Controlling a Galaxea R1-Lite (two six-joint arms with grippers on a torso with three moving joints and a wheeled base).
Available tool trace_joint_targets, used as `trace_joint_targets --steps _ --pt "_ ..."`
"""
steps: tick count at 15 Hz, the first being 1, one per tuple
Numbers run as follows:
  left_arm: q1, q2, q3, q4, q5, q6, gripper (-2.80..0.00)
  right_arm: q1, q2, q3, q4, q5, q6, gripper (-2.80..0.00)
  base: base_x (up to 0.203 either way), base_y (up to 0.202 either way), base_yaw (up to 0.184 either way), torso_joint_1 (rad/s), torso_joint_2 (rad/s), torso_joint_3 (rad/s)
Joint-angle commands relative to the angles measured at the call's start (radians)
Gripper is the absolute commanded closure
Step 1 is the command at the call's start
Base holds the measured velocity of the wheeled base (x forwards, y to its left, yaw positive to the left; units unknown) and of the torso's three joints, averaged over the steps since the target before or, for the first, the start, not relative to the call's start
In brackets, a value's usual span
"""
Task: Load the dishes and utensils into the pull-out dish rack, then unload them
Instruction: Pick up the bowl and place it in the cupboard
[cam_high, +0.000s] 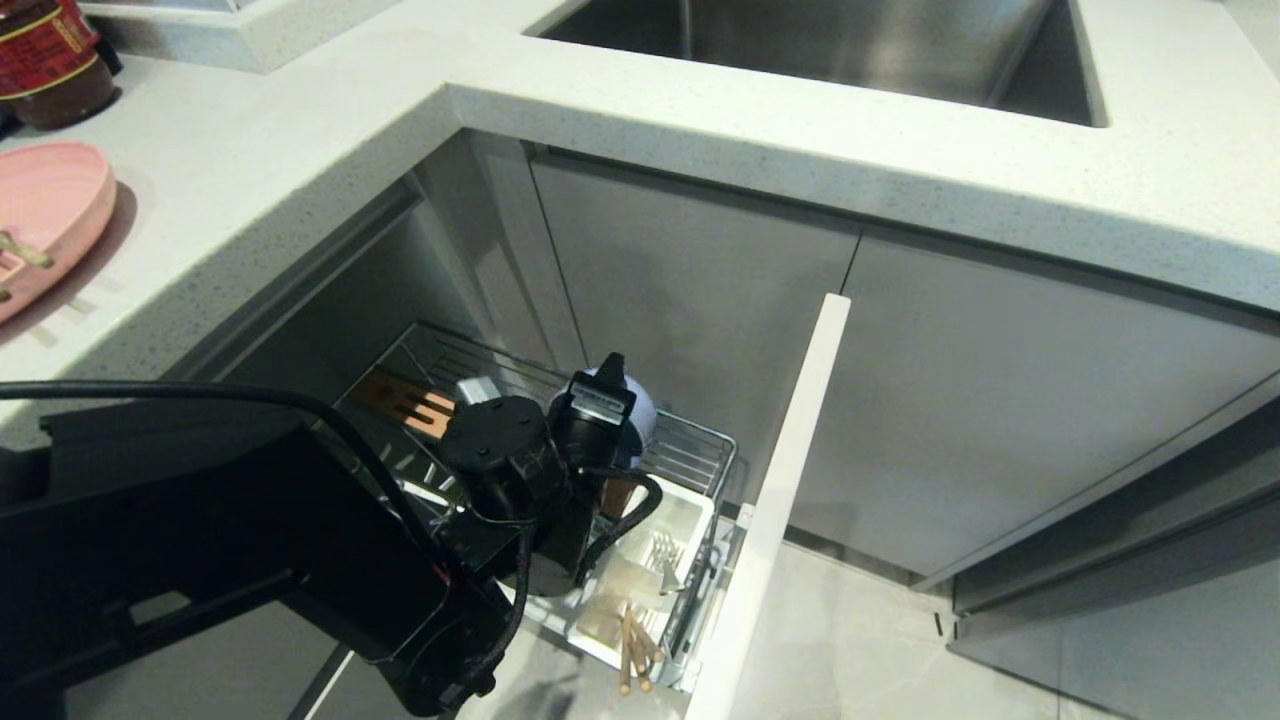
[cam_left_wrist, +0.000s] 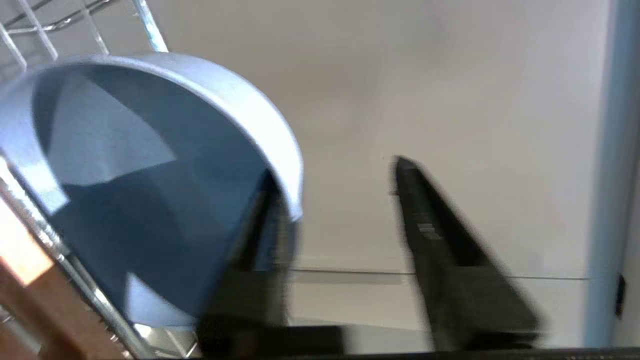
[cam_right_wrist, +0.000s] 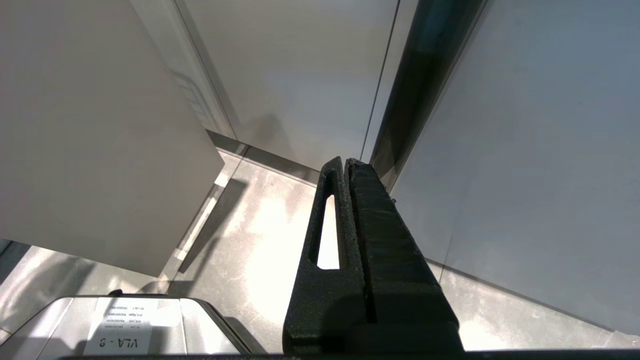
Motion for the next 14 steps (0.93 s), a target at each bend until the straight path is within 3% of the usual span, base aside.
trace_joint_targets --steps 1,8,13,14 --pt "-0.005 -0.006 -0.002 0.009 0.013 -0.006 -2.8 0.0 0.0 0.0 0.0 0.0 -0.001 0.0 0.0 0.0 0.0 0.0 0.0 0.0" --pt "-0.018 -0.114 -0.004 0.259 0.106 -0.007 -2.8 0.0 0.0 0.0 0.0 0.0 0.0 0.0 0.0 0.0 0.0 0.0 0.0 0.0" --pt "-0.08 -0.214 -0.026 0.452 0.193 -0.004 -2.8 0.0 0.0 0.0 0.0 -0.001 0.0 0.0 0.0 0.0 0.0 0.0 0.0 0.0" --pt "-0.091 -0.231 -0.028 0.473 0.204 0.004 0.0 0.0 0.0 0.0 0.0 0.0 -0.001 0.0 0.0 0.0 0.0 0.0 0.0 0.0"
